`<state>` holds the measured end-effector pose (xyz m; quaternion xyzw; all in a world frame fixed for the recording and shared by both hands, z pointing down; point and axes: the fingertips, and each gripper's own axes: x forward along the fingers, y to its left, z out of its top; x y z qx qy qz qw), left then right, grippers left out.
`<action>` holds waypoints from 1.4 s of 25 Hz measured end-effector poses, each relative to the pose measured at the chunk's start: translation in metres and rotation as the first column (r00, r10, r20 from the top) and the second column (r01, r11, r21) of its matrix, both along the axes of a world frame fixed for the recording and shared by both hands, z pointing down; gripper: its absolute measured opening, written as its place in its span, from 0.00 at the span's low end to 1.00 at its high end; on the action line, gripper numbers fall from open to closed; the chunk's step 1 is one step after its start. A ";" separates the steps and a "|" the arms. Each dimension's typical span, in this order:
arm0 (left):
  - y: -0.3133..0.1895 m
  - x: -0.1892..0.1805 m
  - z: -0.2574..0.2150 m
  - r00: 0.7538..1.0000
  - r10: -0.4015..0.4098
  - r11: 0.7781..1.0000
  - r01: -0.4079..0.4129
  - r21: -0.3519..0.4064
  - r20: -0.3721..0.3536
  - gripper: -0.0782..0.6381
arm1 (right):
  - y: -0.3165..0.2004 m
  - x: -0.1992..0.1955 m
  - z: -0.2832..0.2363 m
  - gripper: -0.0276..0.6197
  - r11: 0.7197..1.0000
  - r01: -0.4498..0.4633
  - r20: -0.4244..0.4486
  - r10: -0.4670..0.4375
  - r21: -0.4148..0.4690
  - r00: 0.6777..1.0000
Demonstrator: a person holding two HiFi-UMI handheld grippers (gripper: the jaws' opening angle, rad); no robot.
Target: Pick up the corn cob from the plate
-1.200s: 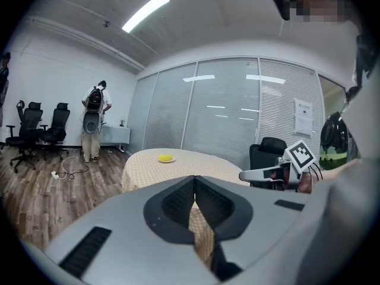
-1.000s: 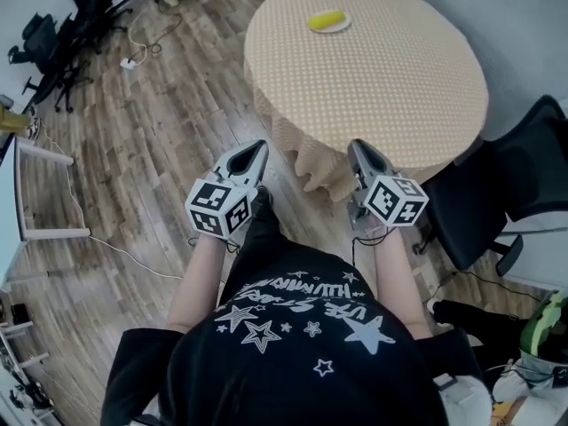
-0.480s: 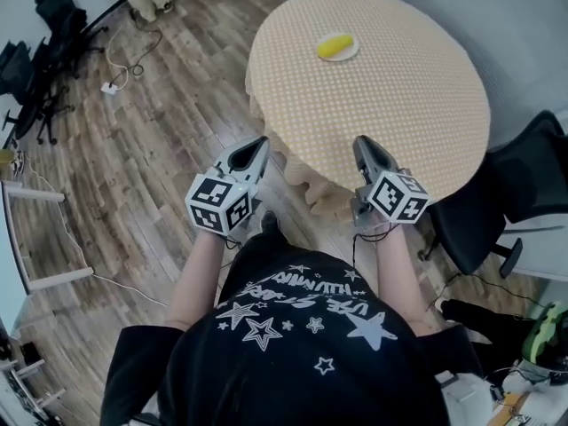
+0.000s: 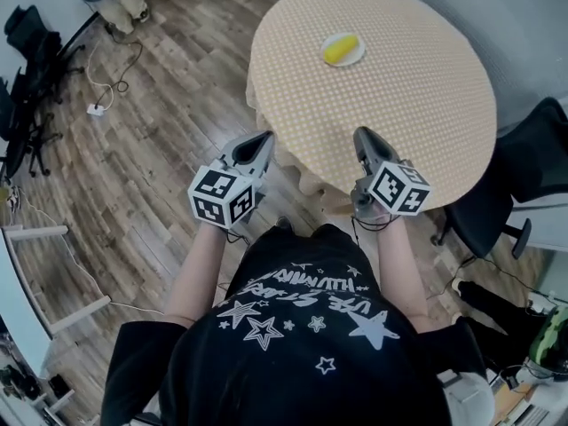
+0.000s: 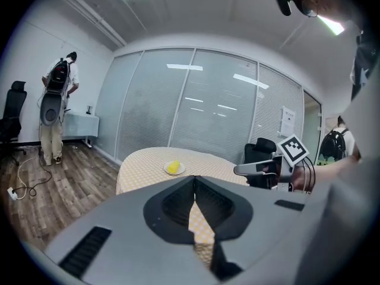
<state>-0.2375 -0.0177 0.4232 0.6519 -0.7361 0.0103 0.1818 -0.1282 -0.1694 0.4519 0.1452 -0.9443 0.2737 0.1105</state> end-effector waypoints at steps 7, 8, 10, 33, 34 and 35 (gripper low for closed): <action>-0.035 -0.003 0.015 0.997 0.065 0.997 -0.065 -0.027 -0.036 0.12 | -0.027 0.002 0.016 0.12 0.998 -0.059 -0.033 0.058 -0.037 0.998; -0.042 -0.004 0.016 0.997 0.073 0.997 -0.074 -0.036 -0.041 0.12 | -0.033 0.000 0.017 0.12 0.998 -0.057 -0.035 0.056 -0.040 0.998; -0.056 -0.007 0.014 0.996 0.077 0.996 -0.079 -0.037 -0.049 0.12 | -0.045 -0.007 0.016 0.12 0.999 -0.027 -0.037 0.026 -0.027 0.999; -0.151 -0.097 0.015 0.997 0.078 0.993 -0.078 -0.084 -0.005 0.12 | -0.122 -0.105 0.037 0.12 0.996 -0.036 -0.020 0.034 -0.080 0.999; -0.156 -0.104 0.016 0.996 0.093 0.992 -0.093 -0.081 -0.012 0.12 | -0.125 -0.110 0.036 0.12 0.995 -0.054 -0.021 0.052 -0.084 0.998; -0.163 -0.110 0.016 0.993 0.115 0.990 -0.116 -0.079 -0.017 0.12 | -0.127 -0.113 0.036 0.12 0.993 -0.076 -0.026 0.074 -0.088 0.997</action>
